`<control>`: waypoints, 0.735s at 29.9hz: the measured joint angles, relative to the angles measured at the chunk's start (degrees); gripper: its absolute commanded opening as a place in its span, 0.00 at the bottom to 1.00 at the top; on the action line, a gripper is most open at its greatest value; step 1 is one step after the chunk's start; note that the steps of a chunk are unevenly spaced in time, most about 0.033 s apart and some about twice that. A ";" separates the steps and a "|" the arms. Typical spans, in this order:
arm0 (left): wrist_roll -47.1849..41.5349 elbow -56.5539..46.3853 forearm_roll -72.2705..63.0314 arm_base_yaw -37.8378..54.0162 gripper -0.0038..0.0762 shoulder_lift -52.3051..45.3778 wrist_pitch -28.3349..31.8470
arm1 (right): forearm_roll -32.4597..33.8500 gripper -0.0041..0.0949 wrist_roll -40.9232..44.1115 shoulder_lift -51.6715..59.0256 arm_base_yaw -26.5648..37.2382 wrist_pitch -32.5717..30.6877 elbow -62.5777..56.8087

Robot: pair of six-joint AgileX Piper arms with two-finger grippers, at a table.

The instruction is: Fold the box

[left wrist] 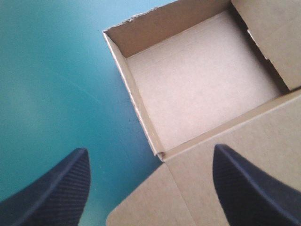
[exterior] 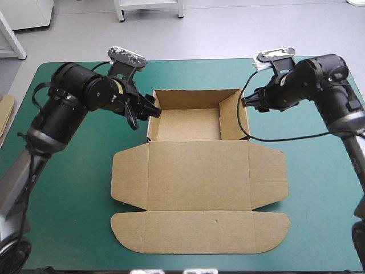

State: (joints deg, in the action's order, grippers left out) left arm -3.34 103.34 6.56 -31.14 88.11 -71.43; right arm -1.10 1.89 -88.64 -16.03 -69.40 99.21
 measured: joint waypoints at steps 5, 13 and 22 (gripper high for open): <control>-3.79 -6.35 4.24 -4.23 0.71 -8.28 0.00 | -1.78 0.54 -0.97 7.44 0.00 0.19 -7.76; -8.90 -20.83 6.76 -5.09 0.71 -26.01 0.00 | -5.74 0.54 -1.89 18.13 0.00 8.15 -21.45; -12.31 -38.04 7.02 -5.09 0.71 -44.47 0.00 | -6.53 0.54 -3.88 16.99 0.00 19.22 -27.48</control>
State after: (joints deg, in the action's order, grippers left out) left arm -15.65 65.30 13.58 -36.23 43.64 -71.43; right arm -7.63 -1.99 -71.65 -16.03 -50.18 71.73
